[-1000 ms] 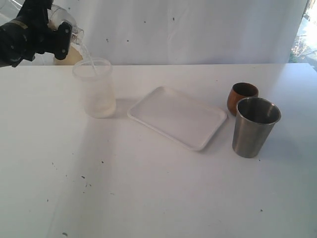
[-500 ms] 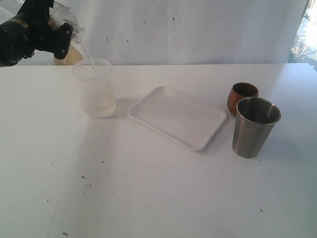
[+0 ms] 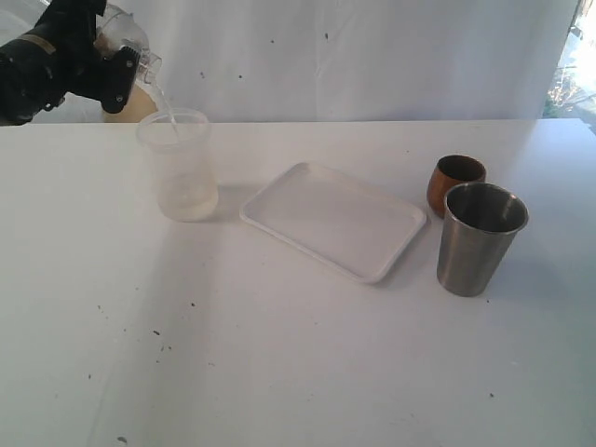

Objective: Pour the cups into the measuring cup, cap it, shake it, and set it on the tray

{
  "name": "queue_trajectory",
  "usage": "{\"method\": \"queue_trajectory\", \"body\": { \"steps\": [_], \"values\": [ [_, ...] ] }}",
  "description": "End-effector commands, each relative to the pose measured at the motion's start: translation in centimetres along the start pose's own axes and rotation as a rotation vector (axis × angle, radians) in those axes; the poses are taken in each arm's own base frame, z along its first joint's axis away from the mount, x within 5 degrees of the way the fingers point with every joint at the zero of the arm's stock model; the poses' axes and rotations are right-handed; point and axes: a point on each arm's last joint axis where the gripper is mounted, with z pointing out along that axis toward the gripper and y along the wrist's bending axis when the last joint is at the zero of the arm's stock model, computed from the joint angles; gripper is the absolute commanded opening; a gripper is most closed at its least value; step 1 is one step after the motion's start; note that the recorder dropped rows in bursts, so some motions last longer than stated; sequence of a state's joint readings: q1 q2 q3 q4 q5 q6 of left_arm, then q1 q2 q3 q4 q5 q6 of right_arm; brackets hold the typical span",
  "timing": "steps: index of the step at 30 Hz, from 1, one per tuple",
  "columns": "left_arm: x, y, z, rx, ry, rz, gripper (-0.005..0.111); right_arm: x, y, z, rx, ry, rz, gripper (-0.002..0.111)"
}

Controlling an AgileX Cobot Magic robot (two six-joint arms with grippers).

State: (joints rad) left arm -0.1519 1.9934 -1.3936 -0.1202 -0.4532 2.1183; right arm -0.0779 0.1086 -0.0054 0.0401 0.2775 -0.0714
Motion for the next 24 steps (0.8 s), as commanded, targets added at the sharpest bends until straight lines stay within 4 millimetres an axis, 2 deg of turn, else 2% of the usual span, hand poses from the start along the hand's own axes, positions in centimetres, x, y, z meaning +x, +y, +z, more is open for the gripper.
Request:
{"method": "queue_trajectory", "body": {
  "steps": [1,24],
  "values": [
    [0.74,1.56,-0.14,-0.077,0.038,0.001,0.0,0.06,-0.01,0.01,0.001,-0.01,-0.009,0.0],
    [0.64,1.62,-0.15,-0.084,0.027,0.025,0.0,0.06,0.0,0.01,0.0,-0.01,-0.007,0.0]
  ]
}}
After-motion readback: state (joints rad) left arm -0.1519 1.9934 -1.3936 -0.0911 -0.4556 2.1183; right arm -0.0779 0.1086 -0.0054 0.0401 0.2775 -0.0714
